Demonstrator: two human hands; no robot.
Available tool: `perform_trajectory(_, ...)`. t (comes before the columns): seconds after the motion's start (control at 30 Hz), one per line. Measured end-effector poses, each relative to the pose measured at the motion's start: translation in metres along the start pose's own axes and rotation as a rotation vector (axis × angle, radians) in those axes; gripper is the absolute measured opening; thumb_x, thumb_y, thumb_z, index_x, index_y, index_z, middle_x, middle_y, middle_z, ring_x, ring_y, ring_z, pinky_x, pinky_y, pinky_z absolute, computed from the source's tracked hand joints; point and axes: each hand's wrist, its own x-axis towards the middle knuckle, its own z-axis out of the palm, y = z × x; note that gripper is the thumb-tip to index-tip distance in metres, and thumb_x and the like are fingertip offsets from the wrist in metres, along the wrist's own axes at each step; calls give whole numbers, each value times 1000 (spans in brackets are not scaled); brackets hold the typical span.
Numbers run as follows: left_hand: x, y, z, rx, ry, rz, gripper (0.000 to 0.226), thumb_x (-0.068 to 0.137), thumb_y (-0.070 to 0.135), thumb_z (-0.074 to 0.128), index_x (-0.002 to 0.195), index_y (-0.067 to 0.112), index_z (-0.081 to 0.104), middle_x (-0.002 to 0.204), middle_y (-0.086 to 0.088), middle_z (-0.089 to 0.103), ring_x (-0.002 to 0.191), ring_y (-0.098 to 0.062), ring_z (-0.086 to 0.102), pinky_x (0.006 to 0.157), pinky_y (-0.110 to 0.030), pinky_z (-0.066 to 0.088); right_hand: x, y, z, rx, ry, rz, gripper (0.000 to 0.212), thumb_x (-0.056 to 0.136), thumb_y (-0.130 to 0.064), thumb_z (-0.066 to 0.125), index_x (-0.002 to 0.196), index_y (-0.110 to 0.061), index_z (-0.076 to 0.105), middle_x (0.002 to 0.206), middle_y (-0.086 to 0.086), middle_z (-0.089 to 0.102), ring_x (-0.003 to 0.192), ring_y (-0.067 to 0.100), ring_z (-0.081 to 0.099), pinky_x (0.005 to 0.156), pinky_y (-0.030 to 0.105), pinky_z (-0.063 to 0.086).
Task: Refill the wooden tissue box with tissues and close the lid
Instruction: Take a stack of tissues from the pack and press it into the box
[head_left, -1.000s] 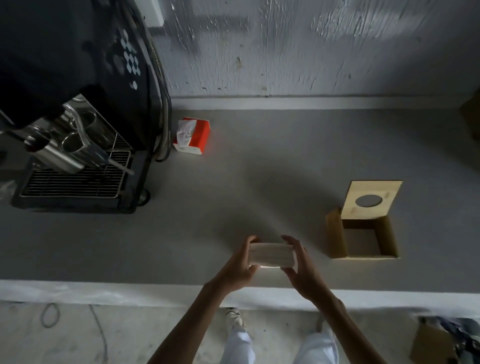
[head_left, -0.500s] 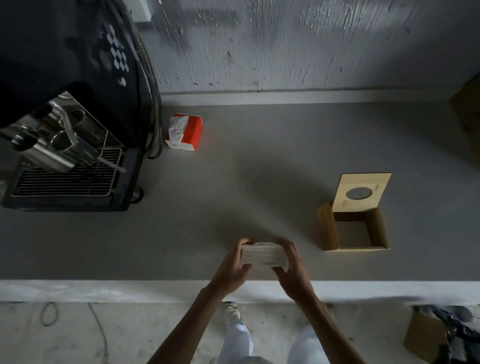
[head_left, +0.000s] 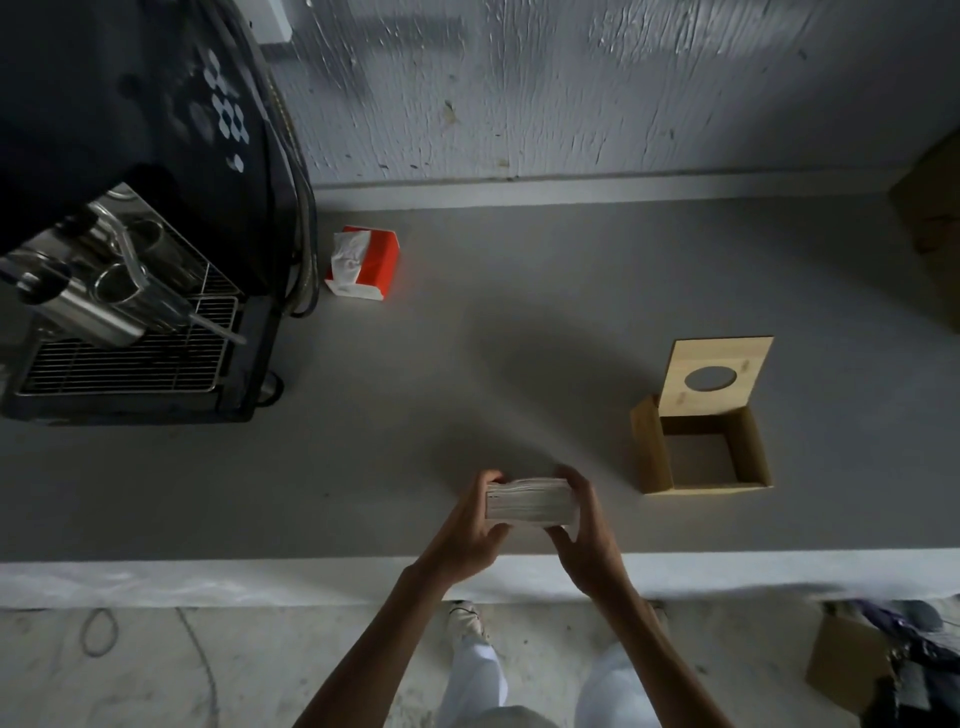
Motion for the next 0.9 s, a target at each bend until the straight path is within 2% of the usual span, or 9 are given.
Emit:
perform_trajectory(0.17,0,0,3,-3,-35,-1,51,92,30,62,131,15,33,116,-5,56,103,-13,58,82,-26,55,-5,-3,3,10,-6,12,77,86,-8,67,146,-26,22,145,2,42,131,11,43,105,25,44)
perform_trajectory(0.33,-1,1,-2,119,-35,10,50,89,15,52,138,9,41,122,-6,57,106,-11,53,83,2,37,-5,1,-1,-63,15,-8,57,83,-11,70,129,-24,39,123,6,57,111,11,55,90,27,56)
perform_trajectory(0.4,2,6,-3,118,-57,19,46,87,9,52,133,10,47,119,-7,60,102,-12,55,82,-6,45,-5,4,-3,-69,17,-18,53,81,-13,73,123,-23,41,118,6,59,106,14,58,83,26,58)
perform_trajectory(0.47,3,9,-3,78,-102,7,43,88,9,53,130,14,48,116,-6,61,102,-13,58,81,-22,54,-3,4,-6,-46,6,-11,54,80,-13,73,123,-24,43,119,4,58,107,12,56,85,24,57)
perform_trajectory(0.57,3,8,-7,12,-136,-127,44,86,12,59,127,24,48,116,-1,62,104,-13,59,86,-33,53,-3,8,-13,23,-59,51,54,77,-14,77,124,-18,49,120,3,59,109,13,56,88,28,55)
perform_trajectory(0.63,0,12,-14,-119,-150,-241,43,85,10,63,122,29,50,113,1,63,100,-12,61,85,-33,52,-3,7,-22,196,-140,173,55,73,-22,81,120,-14,54,117,3,63,106,17,62,88,32,56)
perform_trajectory(0.73,-7,29,-23,-442,-132,-406,41,88,-4,61,120,18,48,102,-4,57,76,-6,61,64,-26,53,-1,-12,-45,520,-246,336,66,65,-51,80,112,-11,60,104,11,68,97,27,67,76,32,58)
perform_trajectory(0.8,-14,43,-23,-619,-127,-473,42,84,7,64,121,15,46,102,-4,55,81,-8,59,66,-24,49,-4,-33,-62,653,-327,356,58,71,-51,72,112,-12,63,101,15,67,94,25,65,72,32,55)
perform_trajectory(0.9,-19,65,-14,-868,-112,-498,44,78,13,58,121,10,49,113,-14,59,98,-20,58,79,-34,50,-12,-54,-89,747,-413,385,42,86,-43,59,118,-17,63,109,7,67,100,23,62,78,32,52)
